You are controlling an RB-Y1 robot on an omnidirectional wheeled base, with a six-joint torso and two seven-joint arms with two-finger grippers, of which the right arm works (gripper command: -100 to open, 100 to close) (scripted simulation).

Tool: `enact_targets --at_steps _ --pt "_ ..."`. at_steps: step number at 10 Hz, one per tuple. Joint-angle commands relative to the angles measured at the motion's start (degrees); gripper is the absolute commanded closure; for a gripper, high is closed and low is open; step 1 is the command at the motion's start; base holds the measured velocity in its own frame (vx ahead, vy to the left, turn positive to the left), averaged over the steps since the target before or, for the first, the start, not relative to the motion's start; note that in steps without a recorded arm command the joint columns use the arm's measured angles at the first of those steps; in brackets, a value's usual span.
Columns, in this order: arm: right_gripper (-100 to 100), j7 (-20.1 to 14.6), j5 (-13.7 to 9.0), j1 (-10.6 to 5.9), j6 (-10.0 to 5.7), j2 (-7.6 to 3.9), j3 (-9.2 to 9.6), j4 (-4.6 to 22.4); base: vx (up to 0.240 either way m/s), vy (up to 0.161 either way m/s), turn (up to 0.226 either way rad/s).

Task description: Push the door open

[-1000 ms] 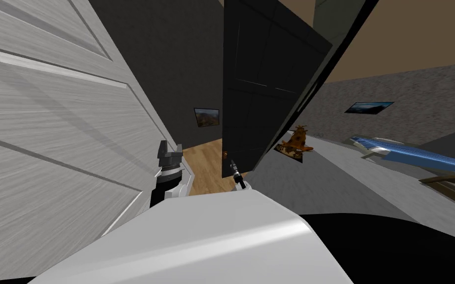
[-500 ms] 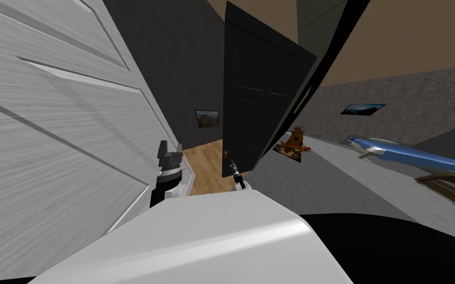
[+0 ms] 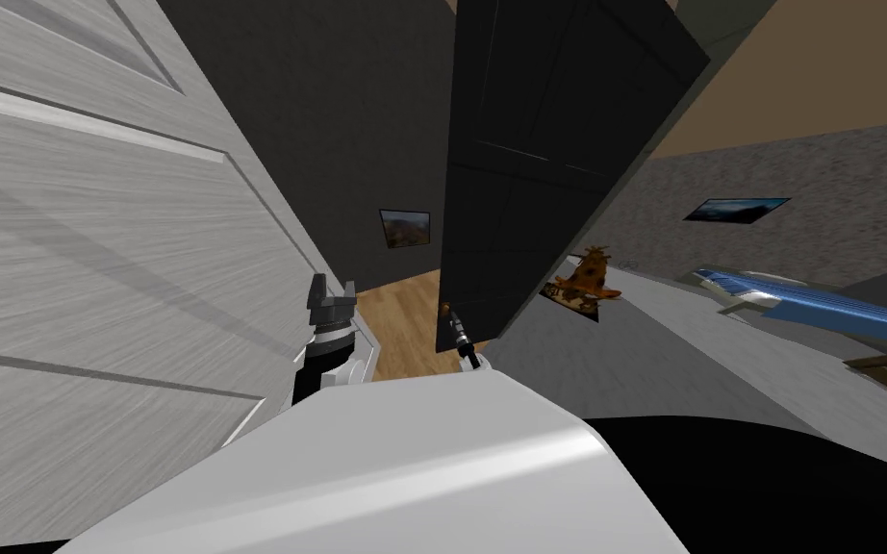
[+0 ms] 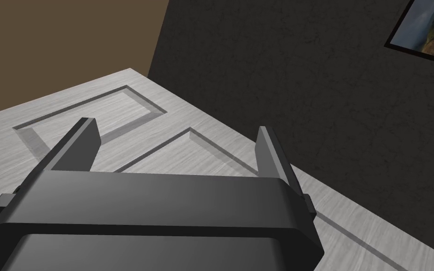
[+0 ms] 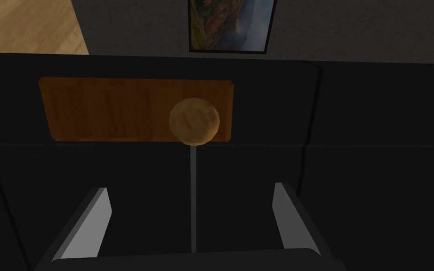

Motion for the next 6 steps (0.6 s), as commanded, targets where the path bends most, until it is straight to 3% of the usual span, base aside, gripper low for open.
enact_targets --at_steps 1,4,5,6 --pt "-100 0.2 -0.1 0.05 -0.27 0.13 -0.20 0.1 0.197 0.062 0.029" --pt "-100 0.5 -0.2 0.10 -0.75 0.94 -0.58 0.4 0.213 0.057 0.025" --pt "-100 0.5 -0.2 0.02 -0.70 0.78 -0.52 0.4 0.087 0.020 -0.007" --pt "100 0.5 -0.2 0.02 -0.70 0.78 -0.52 0.4 -0.019 -0.001 0.001"
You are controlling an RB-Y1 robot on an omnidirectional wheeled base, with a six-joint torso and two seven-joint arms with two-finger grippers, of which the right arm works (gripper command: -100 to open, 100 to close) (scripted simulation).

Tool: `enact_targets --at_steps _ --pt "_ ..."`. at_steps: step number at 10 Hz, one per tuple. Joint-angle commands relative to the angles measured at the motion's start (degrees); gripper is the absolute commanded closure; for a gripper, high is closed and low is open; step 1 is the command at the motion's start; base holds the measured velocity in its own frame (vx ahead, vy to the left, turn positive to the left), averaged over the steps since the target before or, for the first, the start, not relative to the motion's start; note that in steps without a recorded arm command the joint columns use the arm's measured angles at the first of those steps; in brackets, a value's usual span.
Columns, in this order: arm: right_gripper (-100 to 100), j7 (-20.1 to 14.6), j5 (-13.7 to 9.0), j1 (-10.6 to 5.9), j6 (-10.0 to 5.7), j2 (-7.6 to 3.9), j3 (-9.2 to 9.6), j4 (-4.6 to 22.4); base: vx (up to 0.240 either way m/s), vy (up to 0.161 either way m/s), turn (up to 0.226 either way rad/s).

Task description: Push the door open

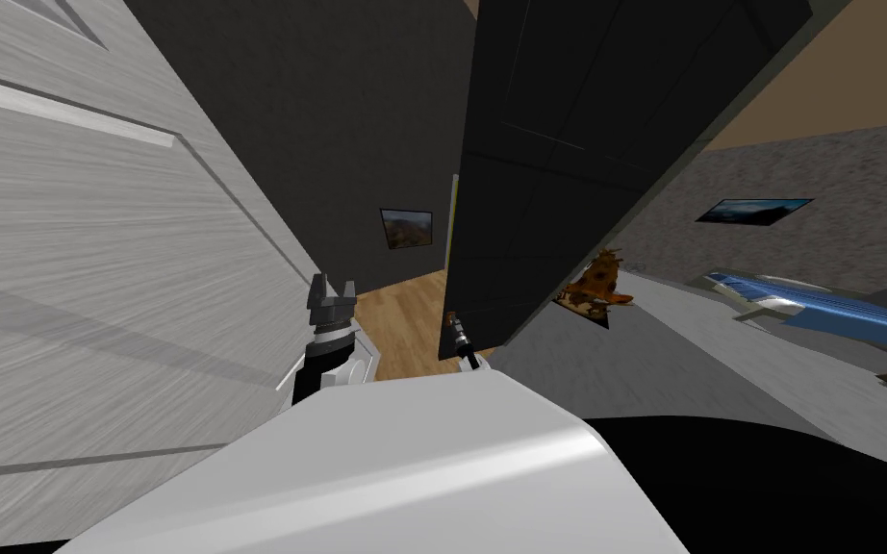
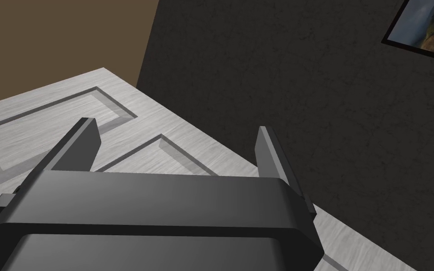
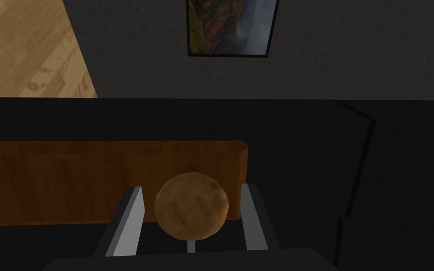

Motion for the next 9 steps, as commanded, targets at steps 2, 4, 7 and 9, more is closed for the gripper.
enact_targets --at_steps 2,4,7,9 --pt "100 0.0 0.0 0.00 0.08 -0.03 -0.01 0.0 -0.027 -0.007 0.010" --pt "100 0.0 0.0 0.00 0.08 -0.03 -0.01 0.0 -0.010 -0.002 -0.002" --pt "100 0.7 -0.5 0.09 0.30 -0.79 -0.46 0.1 0.106 0.016 -0.052" --pt "100 1.4 -1.1 0.08 0.38 -1.35 -0.96 0.0 0.202 0.037 -0.117"
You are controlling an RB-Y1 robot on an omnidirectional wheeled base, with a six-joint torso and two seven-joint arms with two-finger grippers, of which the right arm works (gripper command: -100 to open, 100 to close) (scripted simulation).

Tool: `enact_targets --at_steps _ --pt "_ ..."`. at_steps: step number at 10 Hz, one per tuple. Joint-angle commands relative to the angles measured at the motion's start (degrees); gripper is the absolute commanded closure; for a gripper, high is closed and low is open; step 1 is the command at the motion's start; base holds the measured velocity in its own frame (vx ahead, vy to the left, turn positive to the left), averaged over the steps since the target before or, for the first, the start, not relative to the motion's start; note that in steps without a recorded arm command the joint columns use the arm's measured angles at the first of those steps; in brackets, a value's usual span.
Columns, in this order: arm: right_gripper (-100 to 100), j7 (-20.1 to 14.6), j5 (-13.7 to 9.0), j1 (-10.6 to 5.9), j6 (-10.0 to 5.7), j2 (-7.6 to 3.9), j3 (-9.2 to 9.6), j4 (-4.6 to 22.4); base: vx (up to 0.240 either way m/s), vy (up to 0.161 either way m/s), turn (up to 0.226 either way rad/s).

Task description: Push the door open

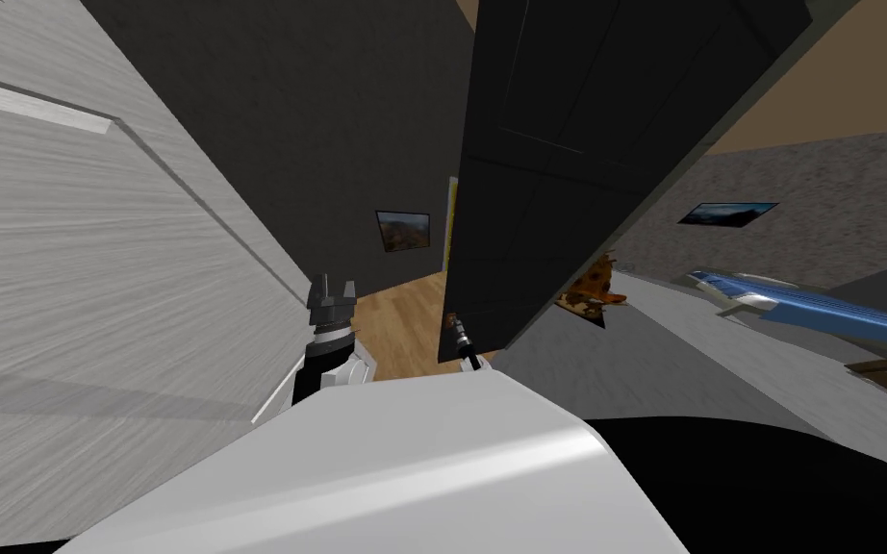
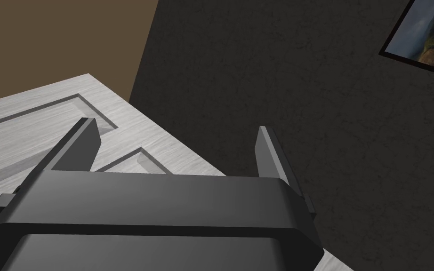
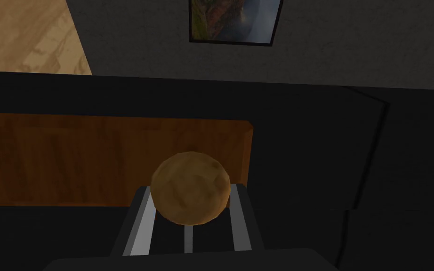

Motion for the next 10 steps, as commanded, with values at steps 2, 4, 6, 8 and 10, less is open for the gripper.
enact_targets --at_steps 2,4,6,8,10 --pt "100 1.2 -1.2 -0.72 -0.66 -1.20 -1.47 0.6 0.250 0.024 -0.136" --pt "-100 1.4 -1.2 -1.71 -1.12 -0.87 -1.44 2.5 -0.094 0.026 -0.086" --pt "-100 2.1 -1.4 -1.81 -0.69 -0.18 -1.75 2.3 -0.213 0.050 -0.065" --pt "-100 3.2 -1.8 -1.95 -0.05 2.06 -2.20 1.8 -0.276 0.055 -0.112" --pt "-100 3.8 -1.9 -2.03 0.30 4.13 -2.45 1.6 -0.217 0.038 -0.069"
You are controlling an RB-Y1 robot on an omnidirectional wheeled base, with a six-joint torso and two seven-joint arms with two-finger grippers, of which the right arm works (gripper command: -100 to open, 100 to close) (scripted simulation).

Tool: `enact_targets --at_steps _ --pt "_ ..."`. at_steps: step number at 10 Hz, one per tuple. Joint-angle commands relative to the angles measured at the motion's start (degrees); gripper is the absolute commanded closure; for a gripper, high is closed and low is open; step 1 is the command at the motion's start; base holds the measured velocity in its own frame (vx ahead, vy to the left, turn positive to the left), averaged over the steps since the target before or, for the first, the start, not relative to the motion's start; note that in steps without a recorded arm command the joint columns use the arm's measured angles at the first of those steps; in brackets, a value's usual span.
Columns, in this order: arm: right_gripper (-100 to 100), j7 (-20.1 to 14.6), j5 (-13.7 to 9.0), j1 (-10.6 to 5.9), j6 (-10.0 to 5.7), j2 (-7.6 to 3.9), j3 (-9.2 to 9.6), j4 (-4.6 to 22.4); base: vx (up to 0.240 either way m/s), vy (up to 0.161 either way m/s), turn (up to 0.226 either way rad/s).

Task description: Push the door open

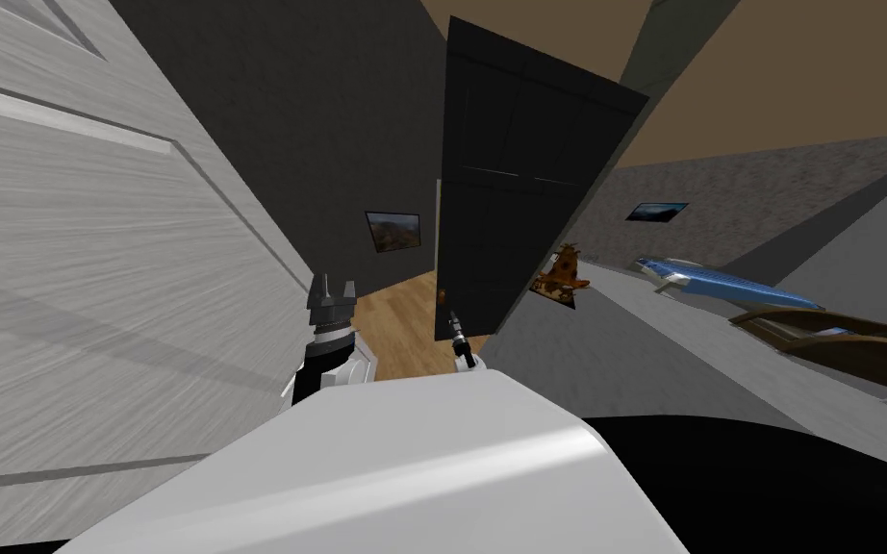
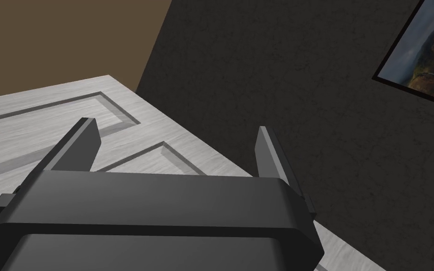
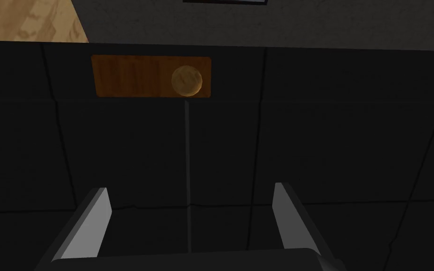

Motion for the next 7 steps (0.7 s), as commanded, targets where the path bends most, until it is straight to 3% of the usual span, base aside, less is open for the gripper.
enact_targets --at_steps 1,2,7 --pt "-100 0.0 0.0 0.00 0.00 0.00 0.00 0.0 -0.078 0.000 -0.007" --pt "-100 0.2 -0.1 0.11 -0.24 -1.06 -0.16 0.0 0.126 -0.004 0.029" --pt "-100 0.4 -0.3 0.30 -1.26 -2.34 -0.71 0.4 0.248 0.034 0.030"
